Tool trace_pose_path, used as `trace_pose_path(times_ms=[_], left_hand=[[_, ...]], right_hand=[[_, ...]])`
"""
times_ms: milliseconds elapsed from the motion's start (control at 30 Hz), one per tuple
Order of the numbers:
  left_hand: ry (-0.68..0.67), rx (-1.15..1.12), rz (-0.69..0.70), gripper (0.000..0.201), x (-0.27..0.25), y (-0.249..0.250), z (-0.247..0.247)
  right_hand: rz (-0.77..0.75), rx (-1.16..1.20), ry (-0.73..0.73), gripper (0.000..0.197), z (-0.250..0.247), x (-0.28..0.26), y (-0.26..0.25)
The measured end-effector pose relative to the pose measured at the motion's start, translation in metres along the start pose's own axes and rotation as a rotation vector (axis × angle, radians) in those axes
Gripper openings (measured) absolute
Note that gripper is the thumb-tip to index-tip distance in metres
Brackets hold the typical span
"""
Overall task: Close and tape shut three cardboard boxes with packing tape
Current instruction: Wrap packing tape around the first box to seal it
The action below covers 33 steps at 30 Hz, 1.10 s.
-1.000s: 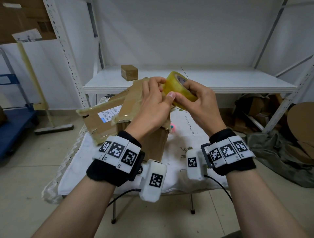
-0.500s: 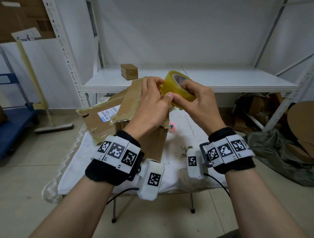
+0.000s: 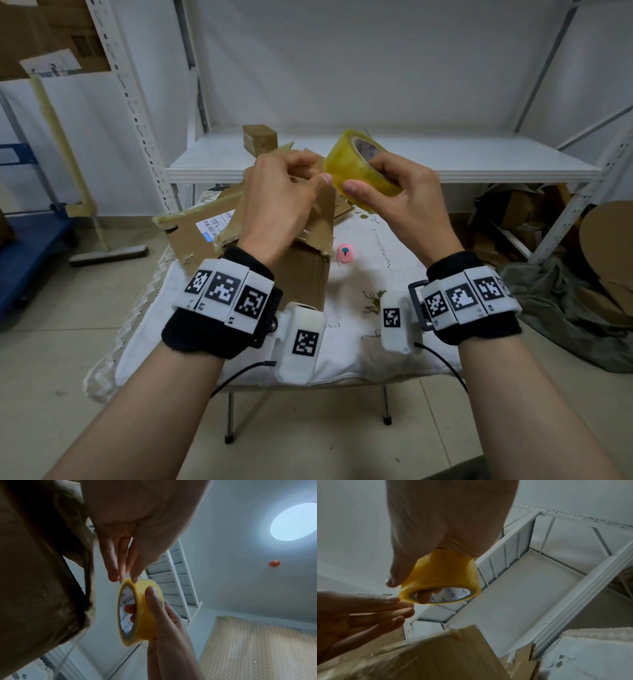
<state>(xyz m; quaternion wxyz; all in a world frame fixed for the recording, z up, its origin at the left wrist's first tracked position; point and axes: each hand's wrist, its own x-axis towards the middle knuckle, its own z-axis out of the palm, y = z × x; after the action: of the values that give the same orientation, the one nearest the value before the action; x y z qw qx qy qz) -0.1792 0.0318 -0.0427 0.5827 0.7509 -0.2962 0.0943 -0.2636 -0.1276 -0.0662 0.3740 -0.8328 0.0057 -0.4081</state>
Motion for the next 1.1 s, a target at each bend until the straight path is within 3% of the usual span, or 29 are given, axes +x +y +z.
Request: trace_pose_path(times_ms=[67,267,400,867,1100], left_hand=[[0.003,-0.057,-0.015,0.023,0.0,0.001,-0.001],[-0.024,-0.055,-0.023,0.005,0.0,0.005,-0.009],[-0.047,-0.025,-0.038,0.004,0.004,0.002,-0.013],[-0.21,0.014,-0.145,0.008,0.012,-0.009,-0.022],[-0.239,0.079,-0.104,0.018,0.008,-0.006,-0.017]], right_hand=[[0.001,0.006,-0.012,0.036,0.0,-0.001,-0.001],[-0.007,-0.008,-0.029,0.033,-0.001,-0.001,-0.003],[-0.001,-0.01,-0.076,0.033,0.0,-0.002,-0.003],[0.007,0.006,-0.178,0.043,-0.004,-0.003,-0.002],[0.015,0.005,-0.179,0.042,-0.004,-0.003,-0.002]])
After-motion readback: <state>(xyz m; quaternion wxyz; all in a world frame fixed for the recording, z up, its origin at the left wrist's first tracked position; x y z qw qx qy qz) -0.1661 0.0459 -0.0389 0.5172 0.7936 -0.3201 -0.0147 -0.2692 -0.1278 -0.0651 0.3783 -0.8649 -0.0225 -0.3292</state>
